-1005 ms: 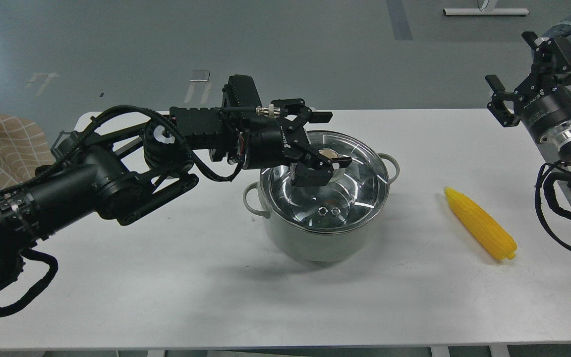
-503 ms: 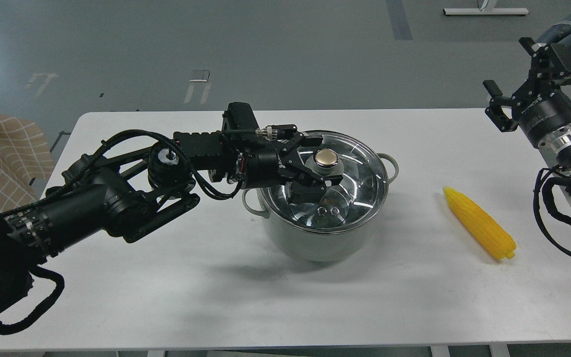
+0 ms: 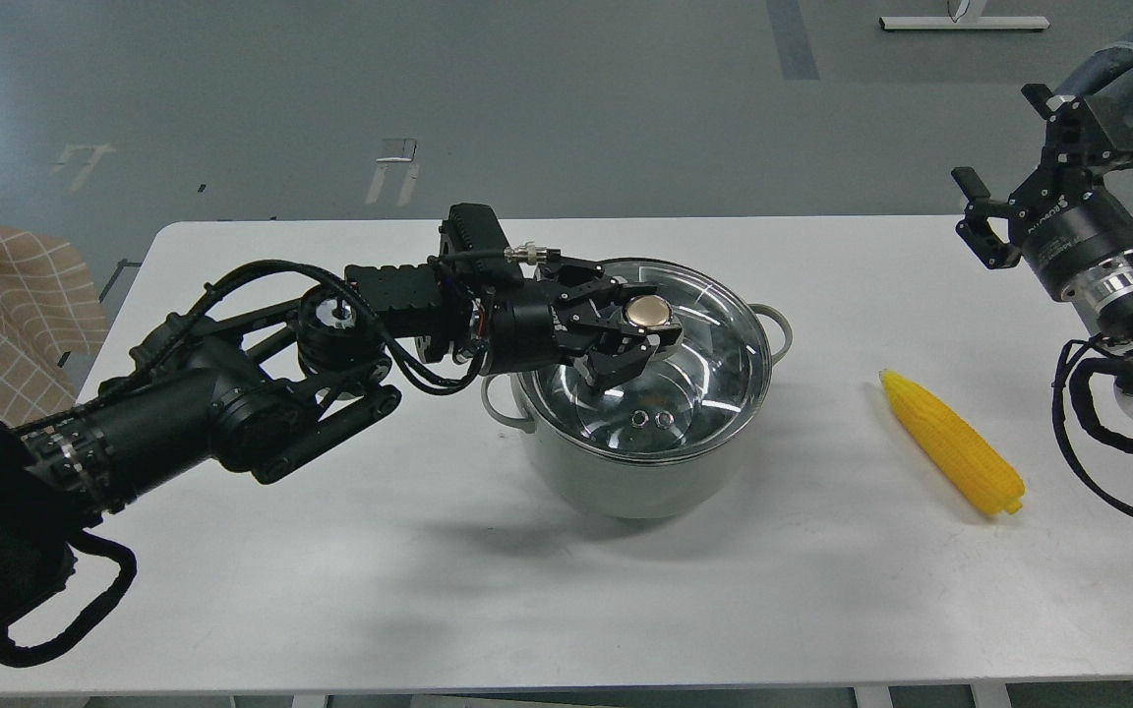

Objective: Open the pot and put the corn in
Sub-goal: 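Close the left gripper on the brass knob and lift the glass lid, then carry the glass lid away from the pot and lower it onto the table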

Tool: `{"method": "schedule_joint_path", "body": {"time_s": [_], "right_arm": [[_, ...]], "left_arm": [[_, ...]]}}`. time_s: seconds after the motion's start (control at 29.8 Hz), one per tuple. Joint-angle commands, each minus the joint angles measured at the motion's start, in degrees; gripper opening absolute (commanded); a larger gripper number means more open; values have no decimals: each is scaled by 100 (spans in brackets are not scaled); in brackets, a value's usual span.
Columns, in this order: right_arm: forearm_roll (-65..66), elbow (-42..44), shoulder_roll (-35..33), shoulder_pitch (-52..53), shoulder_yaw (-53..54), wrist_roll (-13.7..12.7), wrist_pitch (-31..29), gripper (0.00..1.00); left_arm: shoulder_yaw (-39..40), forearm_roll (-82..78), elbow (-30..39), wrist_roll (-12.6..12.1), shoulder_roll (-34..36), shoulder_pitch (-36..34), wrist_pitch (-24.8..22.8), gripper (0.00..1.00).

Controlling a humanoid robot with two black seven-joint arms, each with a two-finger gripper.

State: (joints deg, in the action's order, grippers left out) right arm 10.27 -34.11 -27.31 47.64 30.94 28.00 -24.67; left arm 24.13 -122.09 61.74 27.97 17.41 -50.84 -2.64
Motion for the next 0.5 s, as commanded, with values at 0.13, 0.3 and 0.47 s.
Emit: {"method": "schedule_joint_path", "body": {"time_s": [0.13,0.3,0.47], "right_arm": [[1,0,15,8,8,0,-3,100],[1,0,24,8,8,0,-3,100],[1,0,24,-1,-9,0,-3,100]], "left_arm": [[101,615,708,-3,578,-566,-70,0],[110,949,875,3,1729,-963,-26,0],[75,1274,919,3,3019,-875,140,0]]}}
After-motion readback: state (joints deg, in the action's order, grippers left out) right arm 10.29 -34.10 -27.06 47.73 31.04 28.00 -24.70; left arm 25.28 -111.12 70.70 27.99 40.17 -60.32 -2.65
